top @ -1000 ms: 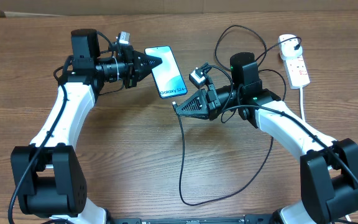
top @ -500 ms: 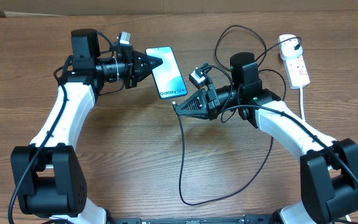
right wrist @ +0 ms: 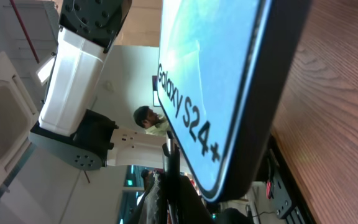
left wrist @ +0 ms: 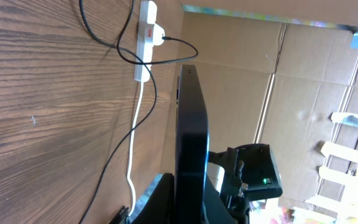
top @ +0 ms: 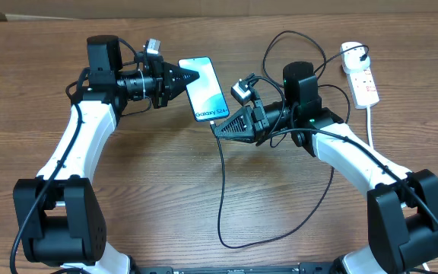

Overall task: Plug charger to phone and switch on socket
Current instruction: 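Align the plug with the phone's bottom port using the right gripper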

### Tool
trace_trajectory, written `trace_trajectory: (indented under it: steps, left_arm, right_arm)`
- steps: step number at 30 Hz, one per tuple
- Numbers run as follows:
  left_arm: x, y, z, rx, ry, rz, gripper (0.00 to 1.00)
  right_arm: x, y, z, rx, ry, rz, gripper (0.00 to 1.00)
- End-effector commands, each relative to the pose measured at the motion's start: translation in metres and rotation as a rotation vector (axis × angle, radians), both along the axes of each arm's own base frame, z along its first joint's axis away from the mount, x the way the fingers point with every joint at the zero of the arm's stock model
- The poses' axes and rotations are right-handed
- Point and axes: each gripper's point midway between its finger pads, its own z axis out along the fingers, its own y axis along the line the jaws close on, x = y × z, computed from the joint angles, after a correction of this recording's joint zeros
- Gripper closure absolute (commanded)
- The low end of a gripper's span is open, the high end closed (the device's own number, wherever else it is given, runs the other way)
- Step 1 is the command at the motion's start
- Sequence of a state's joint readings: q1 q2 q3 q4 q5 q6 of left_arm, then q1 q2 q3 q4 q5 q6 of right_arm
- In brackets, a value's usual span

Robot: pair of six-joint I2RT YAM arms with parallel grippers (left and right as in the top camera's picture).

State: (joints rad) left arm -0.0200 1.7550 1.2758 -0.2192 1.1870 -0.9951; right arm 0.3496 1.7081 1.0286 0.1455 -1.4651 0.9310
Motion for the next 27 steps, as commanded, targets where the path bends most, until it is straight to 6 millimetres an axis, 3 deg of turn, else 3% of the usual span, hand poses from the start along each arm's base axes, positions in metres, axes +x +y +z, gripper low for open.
trace_trajectory:
  steps: [1, 27]
  left_arm:
    - [-0.007, -0.006, 0.011, -0.036, -0.029, -0.055, 0.96]
    - [-0.006, 0.004, 0.014, -0.053, -0.030, -0.049, 0.96]
  right_arm:
    - [-0.001, 0.000, 0.015, 0.013, -0.032, 0.003, 0.96]
    - [0.006, -0.007, 0.015, 0.009, -0.018, -0.024, 0.96]
